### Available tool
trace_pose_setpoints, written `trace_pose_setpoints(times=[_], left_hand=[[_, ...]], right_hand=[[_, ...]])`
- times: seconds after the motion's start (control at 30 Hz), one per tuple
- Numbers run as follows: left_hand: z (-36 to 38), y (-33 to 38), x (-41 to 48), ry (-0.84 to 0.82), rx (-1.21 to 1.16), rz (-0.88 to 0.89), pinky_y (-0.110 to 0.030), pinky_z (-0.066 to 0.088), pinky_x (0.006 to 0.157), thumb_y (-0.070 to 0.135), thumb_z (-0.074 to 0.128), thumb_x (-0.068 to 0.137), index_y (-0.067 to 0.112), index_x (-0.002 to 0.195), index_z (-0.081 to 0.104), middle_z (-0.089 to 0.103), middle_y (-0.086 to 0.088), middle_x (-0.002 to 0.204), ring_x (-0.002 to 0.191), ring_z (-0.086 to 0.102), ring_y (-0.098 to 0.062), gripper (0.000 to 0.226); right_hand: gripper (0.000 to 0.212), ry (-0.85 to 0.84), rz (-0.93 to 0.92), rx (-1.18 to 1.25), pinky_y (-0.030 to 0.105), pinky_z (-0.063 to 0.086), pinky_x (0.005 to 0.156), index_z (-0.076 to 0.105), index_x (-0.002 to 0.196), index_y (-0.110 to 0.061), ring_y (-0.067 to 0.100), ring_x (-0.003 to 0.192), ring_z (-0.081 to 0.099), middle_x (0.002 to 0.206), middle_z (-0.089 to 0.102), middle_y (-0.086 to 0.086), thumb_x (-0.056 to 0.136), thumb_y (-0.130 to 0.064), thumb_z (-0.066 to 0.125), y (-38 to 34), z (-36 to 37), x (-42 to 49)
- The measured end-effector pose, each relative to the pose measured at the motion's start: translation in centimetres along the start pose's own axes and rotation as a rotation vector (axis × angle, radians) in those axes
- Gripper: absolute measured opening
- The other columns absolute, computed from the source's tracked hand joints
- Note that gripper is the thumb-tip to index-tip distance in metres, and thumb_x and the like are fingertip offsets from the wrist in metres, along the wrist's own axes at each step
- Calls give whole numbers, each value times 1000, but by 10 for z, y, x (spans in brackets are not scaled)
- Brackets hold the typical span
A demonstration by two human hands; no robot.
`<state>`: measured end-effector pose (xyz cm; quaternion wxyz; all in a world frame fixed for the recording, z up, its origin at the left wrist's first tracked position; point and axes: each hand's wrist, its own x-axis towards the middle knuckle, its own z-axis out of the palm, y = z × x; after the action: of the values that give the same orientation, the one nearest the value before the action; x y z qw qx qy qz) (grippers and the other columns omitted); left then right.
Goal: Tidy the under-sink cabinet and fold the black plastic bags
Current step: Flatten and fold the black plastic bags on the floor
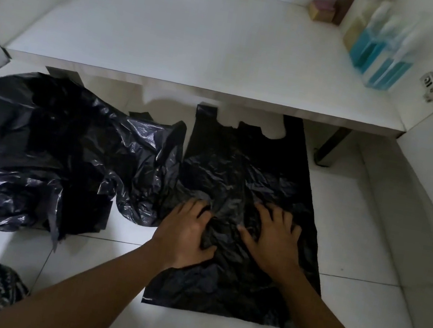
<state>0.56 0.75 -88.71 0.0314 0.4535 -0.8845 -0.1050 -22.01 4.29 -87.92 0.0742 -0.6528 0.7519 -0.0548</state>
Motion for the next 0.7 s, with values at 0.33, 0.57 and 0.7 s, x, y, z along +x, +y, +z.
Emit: trace_pose_setpoints(times=[0.33, 0.57, 0.7], left_hand=[[34, 9, -35, 70, -33, -32, -53, 15, 123, 72, 38, 92, 19, 156, 34, 24, -4, 165, 155, 8, -26, 82], [31, 10, -34, 35, -15, -55, -53, 13, 123, 81, 28, 89, 22, 157, 29, 19, -2, 167, 155, 6, -25, 90], [24, 11, -30, 45, -93, -73, -50, 11, 124, 83, 40, 81, 24, 152, 38, 28, 0, 163, 154, 13, -25, 93]], right_hand=[[45, 37, -199, 33, 45, 27, 111, 48, 139, -29, 22, 137, 39, 148, 44, -2, 100, -47, 37, -21, 40, -42], [57, 47, 140, 52, 55, 12, 119, 34, 150, -30, 21, 149, 18, 160, 27, -3, 100, -55, 20, 69, 16, -53], [59, 57, 199, 81, 58, 11, 118, 33, 150, -32, 20, 148, 17, 160, 26, -5, 98, -58, 20, 85, 9, -55]])
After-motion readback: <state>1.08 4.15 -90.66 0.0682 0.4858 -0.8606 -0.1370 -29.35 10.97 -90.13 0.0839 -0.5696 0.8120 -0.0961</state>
